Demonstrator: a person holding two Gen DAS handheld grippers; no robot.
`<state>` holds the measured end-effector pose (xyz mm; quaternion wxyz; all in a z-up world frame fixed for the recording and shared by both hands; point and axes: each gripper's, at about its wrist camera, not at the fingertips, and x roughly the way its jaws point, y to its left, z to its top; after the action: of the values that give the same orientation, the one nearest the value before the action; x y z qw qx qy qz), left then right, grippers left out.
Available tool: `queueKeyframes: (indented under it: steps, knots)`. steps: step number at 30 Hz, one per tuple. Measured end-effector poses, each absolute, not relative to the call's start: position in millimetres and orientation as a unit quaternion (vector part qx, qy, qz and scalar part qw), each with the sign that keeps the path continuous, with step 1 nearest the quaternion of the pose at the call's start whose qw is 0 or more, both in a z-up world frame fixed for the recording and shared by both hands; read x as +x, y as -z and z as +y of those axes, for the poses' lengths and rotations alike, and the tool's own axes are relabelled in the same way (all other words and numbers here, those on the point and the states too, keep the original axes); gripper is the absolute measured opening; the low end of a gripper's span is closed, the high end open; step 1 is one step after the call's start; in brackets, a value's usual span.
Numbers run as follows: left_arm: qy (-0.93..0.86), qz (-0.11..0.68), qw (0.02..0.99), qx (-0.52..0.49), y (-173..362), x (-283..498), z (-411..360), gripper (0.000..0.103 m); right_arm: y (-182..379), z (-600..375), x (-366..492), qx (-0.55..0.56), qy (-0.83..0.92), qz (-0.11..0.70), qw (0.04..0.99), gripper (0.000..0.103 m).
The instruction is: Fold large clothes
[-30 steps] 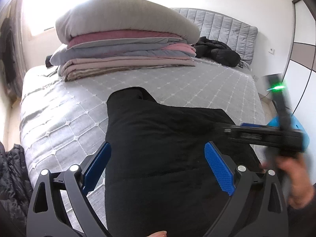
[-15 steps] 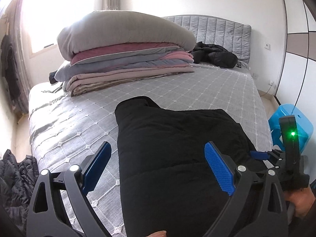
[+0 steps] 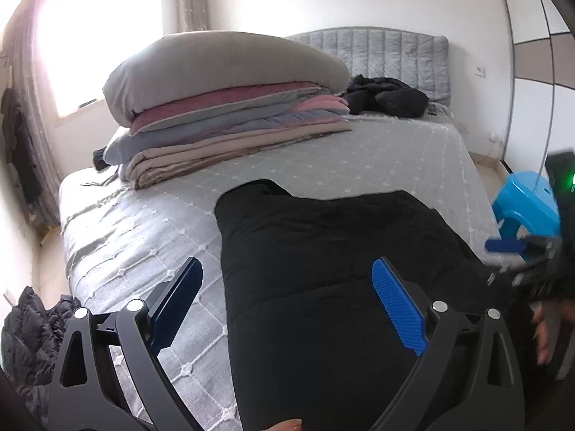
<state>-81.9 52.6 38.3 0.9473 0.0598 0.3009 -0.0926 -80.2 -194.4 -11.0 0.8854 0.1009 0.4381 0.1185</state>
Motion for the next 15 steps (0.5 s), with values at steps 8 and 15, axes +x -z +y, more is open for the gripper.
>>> queueKeyframes:
  steps: [8,15]
  knots:
    - [0.11,0.375,0.92,0.026,-31.2,-99.7,69.7,0.092,-9.3,-218.8,-104.5,0.081,-0.055,0.44,0.893,0.097]
    - [0.063,0.417,0.906,0.014,-34.5,-132.6,68.1,0.092,-17.4,-165.8,-156.8,0.02,-0.038,0.411,0.911,0.097]
